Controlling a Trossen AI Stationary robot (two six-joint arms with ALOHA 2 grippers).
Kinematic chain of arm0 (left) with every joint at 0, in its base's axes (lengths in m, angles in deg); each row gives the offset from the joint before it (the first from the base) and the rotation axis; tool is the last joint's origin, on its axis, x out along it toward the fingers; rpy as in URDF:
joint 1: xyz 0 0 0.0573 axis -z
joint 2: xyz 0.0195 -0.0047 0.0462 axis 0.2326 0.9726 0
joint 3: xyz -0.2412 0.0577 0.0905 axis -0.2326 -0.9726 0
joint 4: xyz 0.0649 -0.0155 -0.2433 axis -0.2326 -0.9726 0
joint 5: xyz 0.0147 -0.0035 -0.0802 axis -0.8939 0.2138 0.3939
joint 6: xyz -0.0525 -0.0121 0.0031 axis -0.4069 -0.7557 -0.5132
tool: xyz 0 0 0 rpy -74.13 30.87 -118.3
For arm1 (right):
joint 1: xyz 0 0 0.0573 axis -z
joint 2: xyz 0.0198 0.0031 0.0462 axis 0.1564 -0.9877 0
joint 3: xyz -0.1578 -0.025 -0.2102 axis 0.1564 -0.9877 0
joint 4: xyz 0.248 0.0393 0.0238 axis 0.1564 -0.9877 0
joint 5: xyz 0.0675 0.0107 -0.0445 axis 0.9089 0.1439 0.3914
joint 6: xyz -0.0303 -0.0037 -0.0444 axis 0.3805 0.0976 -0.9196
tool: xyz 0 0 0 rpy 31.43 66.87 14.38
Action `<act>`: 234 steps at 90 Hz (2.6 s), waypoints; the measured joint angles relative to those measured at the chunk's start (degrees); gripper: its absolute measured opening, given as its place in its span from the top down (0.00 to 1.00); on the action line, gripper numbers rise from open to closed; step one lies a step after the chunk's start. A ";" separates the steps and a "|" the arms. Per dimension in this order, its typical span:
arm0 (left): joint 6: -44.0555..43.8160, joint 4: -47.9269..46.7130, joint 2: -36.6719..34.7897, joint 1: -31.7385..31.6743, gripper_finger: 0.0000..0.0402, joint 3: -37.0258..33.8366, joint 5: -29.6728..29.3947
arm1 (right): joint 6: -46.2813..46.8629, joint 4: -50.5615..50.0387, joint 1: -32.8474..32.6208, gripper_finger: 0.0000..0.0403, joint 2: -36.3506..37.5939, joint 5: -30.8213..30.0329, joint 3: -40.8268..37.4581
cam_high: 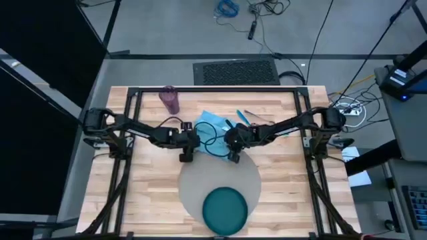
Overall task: Set table place
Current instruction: Fold the blue table napkin
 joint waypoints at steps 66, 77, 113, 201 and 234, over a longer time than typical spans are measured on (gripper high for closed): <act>0.20 -0.70 0.07 0.00 0.57 -0.08 -0.03 | -0.48 -4.86 0.78 1.00 6.78 0.56 1.59; 0.20 -0.70 0.07 0.00 0.57 -0.07 -0.04 | -0.13 -5.67 1.17 1.00 7.12 0.56 1.64; 0.17 -0.92 0.09 0.00 0.57 -0.11 -0.07 | 0.71 -6.22 1.18 0.78 7.12 2.16 1.62; -1.18 -1.09 0.11 0.00 0.57 -0.11 -0.12 | -1.21 -7.37 1.97 1.00 5.88 -3.80 1.46; -1.25 -2.24 0.11 1.33 0.57 -0.11 -0.07 | -1.08 -11.47 8.00 1.00 8.48 -6.62 1.46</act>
